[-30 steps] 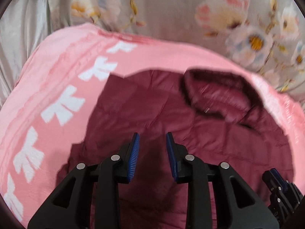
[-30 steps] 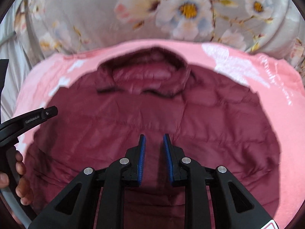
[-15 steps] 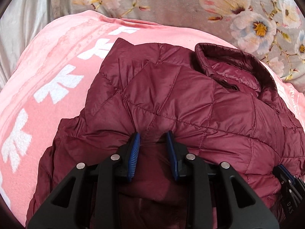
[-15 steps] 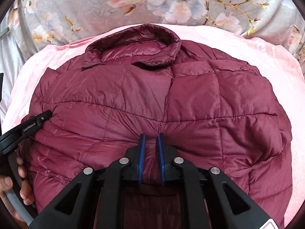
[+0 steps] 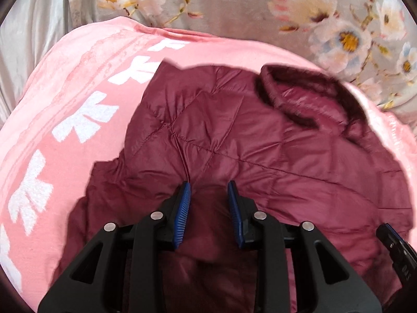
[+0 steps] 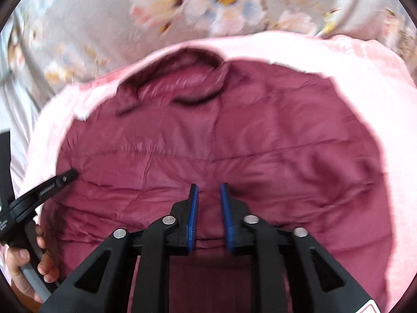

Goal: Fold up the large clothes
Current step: 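Grasp the jacket hem with both tools, then lift the hem with both tools and lay it onto the hood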

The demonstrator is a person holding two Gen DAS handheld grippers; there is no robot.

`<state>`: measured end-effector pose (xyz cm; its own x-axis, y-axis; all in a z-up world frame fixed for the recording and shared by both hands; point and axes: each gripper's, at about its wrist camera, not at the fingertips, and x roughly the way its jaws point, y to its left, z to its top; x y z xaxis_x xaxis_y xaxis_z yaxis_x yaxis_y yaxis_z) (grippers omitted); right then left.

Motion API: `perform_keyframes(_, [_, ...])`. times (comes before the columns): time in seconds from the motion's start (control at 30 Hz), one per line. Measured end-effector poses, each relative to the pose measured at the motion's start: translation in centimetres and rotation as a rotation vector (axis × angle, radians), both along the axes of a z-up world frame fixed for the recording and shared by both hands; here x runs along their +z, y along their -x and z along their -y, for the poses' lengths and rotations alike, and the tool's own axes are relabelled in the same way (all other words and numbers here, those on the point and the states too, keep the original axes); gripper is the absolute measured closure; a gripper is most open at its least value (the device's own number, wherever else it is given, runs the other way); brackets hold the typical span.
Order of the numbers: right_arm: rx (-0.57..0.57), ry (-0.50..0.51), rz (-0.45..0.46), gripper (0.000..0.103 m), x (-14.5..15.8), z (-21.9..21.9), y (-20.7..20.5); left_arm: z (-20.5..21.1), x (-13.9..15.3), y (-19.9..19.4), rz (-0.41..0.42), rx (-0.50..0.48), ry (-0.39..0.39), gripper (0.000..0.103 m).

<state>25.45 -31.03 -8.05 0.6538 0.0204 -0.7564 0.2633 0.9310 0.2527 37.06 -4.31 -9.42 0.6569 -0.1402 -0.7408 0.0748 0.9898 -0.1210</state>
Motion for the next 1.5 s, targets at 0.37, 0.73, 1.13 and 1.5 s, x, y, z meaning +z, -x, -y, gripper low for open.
perform_keyframes(0.37, [-0.081,-0.242,0.065,0.061,1.9,4.6,-8.0,3.8,4.8,-7.5,-0.103,0.006,0.302,0.036])
perform_keyframes(0.73, [-0.087,-0.349,0.021,0.093,-1.0,4.8,-12.2,5.8,-0.9,-12.4,-0.248,-0.005,0.293,0.091])
perform_keyframes(1.13, [-0.007,0.042,-0.065,0.094,-2.3,1.6,-12.1,6.7,-2.8,-10.2,-0.105,-0.069,0.06,0.096])
perform_keyframes(1.5, [-0.121,-0.263,0.136,0.082,4.2,6.5,-10.3,3.2,2.8,-11.5,-0.095,0.004,0.255,0.081])
